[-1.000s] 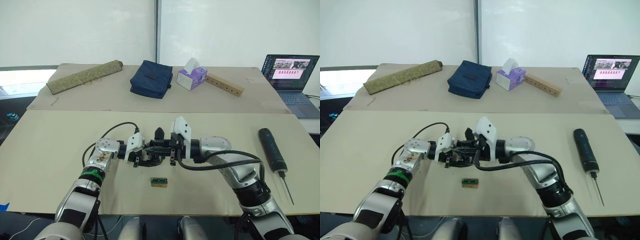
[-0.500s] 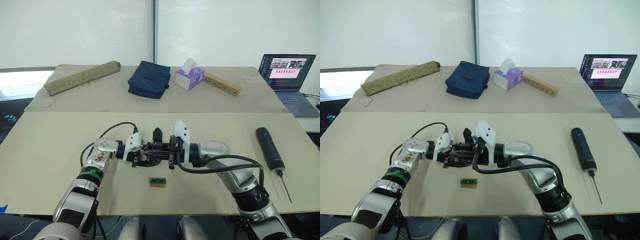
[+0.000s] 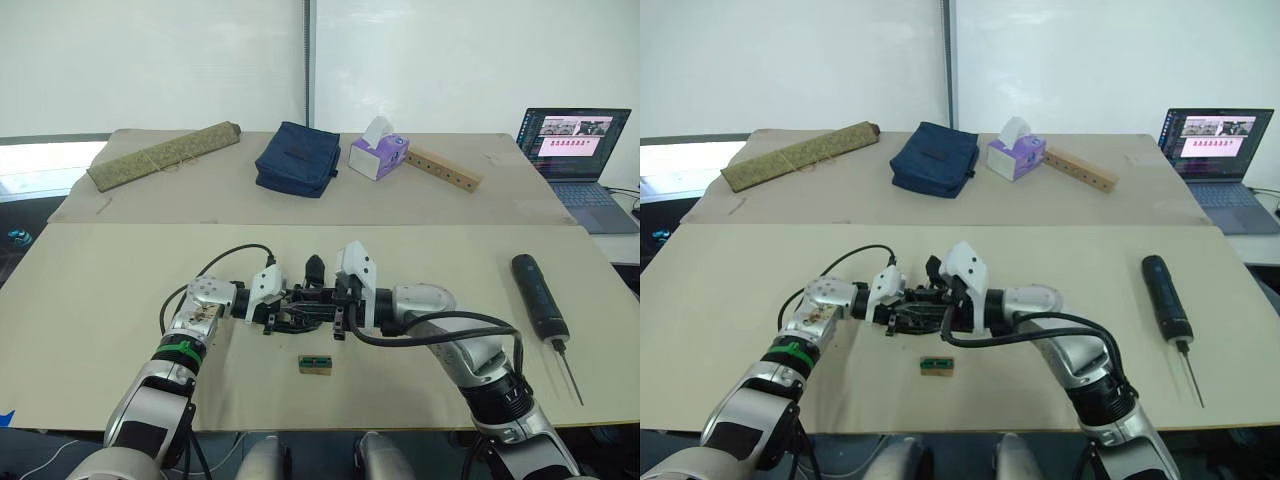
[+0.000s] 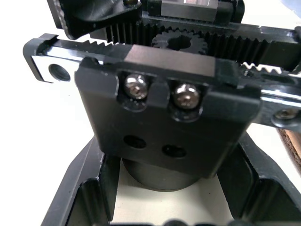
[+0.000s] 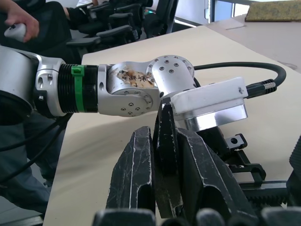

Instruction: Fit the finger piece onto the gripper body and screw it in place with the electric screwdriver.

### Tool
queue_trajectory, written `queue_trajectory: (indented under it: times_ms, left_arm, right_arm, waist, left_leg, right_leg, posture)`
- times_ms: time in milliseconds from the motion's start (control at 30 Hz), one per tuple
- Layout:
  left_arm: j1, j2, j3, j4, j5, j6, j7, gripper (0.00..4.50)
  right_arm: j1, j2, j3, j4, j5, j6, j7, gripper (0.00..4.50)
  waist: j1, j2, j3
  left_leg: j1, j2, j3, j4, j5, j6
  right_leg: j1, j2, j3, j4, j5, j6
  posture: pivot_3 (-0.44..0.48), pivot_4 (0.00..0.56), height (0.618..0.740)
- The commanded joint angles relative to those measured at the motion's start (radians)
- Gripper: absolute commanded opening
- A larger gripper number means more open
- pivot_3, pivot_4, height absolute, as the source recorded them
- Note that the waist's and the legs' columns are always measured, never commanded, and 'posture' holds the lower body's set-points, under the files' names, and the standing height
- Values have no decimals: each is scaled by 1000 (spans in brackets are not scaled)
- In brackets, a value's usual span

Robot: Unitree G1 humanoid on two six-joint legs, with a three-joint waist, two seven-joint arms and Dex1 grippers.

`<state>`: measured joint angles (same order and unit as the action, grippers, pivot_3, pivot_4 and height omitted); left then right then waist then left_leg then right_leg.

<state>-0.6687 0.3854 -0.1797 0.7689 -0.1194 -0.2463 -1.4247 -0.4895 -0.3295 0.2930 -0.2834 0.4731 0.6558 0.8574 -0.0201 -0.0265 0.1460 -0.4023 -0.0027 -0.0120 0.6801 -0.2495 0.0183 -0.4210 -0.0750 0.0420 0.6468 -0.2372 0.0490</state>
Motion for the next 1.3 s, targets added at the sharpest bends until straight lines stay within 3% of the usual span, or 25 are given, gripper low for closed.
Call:
queue_trajectory:
  times_ms: [33, 1300]
  left_arm:
    - [21, 6, -21, -5, 20, 11, -8, 2318]
    - [29, 1, -25, 2, 26, 13, 18, 2318]
  right_arm:
    - [-22, 16, -66, -47, 70, 3, 4, 313]
    - [-12, -26, 1, 106, -58, 41, -51, 313]
  waist:
    - [0, 0, 0]
    - [2, 1, -5]
  left_leg:
    - [0, 0, 0, 0, 0, 0]
    - [3, 0, 0, 0, 0, 0]
  right_leg:
    - [0, 0, 0, 0, 0, 0]
    - [3, 0, 0, 0, 0, 0]
  posture:
    - [0, 150, 740]
    - [0, 150, 740]
